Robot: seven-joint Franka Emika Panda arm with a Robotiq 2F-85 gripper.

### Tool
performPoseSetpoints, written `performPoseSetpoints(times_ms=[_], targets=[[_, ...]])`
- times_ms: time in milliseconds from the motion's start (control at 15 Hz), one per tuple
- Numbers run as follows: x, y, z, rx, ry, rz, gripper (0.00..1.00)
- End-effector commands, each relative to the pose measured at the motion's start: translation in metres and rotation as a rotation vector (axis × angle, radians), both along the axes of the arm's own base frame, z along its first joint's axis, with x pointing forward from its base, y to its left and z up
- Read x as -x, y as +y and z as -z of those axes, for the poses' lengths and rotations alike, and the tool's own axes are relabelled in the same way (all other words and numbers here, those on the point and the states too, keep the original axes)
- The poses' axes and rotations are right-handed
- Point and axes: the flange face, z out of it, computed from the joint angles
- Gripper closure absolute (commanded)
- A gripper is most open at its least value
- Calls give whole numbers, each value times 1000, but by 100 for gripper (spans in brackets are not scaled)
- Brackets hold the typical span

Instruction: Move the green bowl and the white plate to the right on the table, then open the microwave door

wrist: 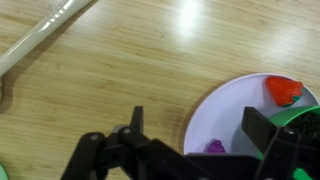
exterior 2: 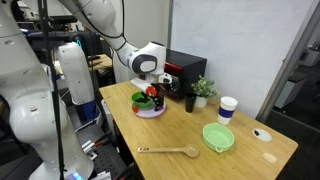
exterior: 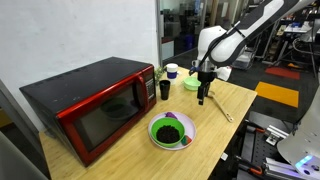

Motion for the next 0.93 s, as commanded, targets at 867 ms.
performPoseSetpoints(times_ms=[867], targets=[[-49,22,73,11,-19,133,0]])
